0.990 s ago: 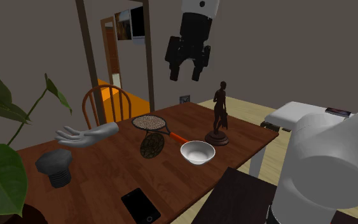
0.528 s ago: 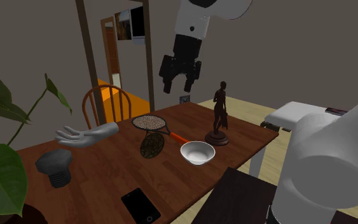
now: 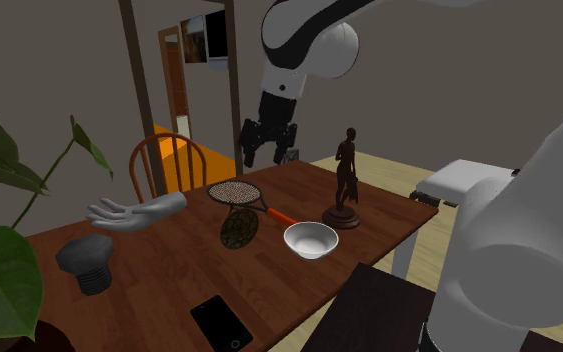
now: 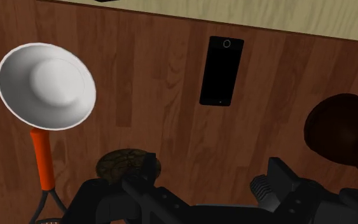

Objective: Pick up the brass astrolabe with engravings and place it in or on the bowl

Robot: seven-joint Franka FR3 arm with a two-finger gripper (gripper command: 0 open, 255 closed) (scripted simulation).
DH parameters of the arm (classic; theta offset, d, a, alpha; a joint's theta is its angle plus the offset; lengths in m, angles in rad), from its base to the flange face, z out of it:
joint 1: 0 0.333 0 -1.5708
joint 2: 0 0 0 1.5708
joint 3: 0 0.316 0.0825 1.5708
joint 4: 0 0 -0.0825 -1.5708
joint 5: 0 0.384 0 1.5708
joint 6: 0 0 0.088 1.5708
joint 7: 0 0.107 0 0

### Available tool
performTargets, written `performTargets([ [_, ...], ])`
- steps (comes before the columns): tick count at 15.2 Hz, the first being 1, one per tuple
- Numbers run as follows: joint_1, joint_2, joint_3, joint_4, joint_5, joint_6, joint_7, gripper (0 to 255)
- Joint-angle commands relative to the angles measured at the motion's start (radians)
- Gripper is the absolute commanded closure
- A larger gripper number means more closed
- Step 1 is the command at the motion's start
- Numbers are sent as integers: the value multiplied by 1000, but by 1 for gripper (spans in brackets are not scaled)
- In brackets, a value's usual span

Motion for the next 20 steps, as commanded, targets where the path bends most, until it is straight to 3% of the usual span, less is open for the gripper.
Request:
performTargets([
  [1, 6, 71, -23, 8, 18, 72, -33, 0],
  [6, 32, 260, -78, 69, 99, 214, -132, 0],
  [12, 50, 502, -120, 196, 271, 327, -292, 0],
  [20, -22, 824, -79, 448, 502, 382, -483, 0],
])
